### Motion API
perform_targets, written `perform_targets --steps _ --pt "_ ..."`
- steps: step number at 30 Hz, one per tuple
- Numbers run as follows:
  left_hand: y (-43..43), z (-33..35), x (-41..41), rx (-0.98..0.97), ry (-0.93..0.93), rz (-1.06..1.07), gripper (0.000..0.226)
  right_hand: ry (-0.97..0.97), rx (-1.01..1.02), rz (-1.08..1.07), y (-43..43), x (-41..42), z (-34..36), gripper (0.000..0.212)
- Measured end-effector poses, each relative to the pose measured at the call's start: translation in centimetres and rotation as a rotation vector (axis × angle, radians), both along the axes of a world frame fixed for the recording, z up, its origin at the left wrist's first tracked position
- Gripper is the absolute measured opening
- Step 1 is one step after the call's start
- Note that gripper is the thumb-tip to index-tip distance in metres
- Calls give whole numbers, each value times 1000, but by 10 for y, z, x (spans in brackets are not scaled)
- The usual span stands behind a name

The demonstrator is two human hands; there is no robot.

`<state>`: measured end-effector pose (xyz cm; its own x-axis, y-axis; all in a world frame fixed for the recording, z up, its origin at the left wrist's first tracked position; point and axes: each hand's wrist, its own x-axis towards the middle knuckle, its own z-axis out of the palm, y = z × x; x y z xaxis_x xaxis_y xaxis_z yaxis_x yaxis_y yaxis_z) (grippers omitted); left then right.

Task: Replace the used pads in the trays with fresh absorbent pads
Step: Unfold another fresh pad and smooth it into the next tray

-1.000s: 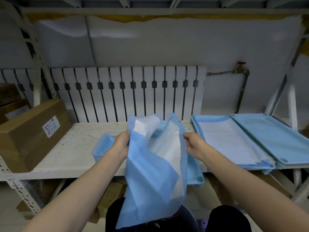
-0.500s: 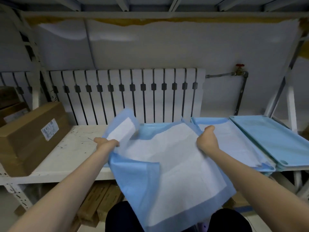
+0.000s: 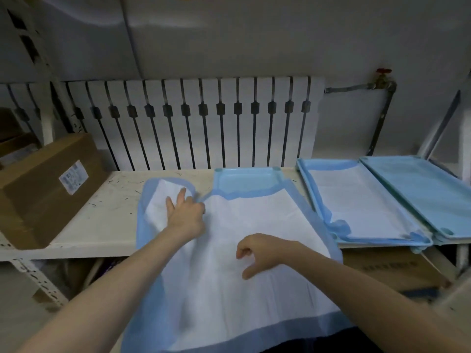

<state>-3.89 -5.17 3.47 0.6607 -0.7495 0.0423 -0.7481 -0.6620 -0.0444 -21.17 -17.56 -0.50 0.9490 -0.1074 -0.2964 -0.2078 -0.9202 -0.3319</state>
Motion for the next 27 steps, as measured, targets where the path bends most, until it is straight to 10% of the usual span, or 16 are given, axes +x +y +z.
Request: perform_targets --steps 9,27 --pt "1 -55 3 221 83 -453 70 -228 -87 38 15 -3 -19 25" --pt "-4 -18 -11 -114 139 -526 36 -635 288 -230 9 -10 42 28"
